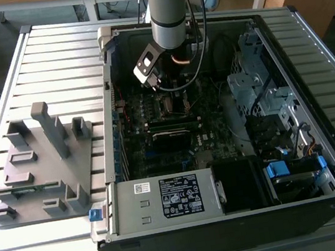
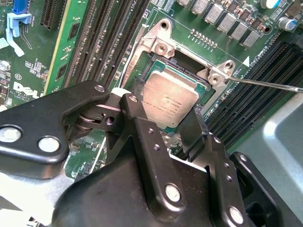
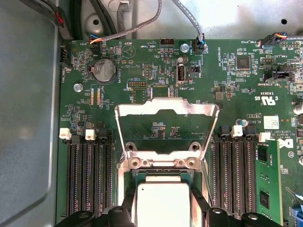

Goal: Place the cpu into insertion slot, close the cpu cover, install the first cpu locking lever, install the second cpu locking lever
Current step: 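Place the cpu into insertion slot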

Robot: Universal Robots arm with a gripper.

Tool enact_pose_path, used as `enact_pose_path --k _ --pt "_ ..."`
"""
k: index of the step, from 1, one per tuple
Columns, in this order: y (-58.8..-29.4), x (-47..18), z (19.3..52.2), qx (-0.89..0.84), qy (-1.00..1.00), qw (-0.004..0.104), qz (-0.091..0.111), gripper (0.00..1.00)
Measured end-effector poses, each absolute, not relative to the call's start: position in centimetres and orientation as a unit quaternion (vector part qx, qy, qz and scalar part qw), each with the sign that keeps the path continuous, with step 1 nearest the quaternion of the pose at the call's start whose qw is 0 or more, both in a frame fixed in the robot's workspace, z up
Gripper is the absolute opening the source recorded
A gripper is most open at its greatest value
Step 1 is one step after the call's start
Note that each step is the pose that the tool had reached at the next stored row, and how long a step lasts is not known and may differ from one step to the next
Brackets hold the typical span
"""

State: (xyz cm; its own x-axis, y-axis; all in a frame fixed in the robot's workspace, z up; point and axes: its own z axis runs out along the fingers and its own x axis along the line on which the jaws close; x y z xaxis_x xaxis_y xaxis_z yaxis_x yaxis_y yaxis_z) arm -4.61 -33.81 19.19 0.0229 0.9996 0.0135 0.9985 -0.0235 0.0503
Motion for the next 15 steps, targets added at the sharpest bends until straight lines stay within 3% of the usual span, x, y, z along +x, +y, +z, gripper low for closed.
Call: enact_pose_path --k 15 --pt "-33.81 -4.61 19.09 0.715 0.699 0.013 0.022 0.54"
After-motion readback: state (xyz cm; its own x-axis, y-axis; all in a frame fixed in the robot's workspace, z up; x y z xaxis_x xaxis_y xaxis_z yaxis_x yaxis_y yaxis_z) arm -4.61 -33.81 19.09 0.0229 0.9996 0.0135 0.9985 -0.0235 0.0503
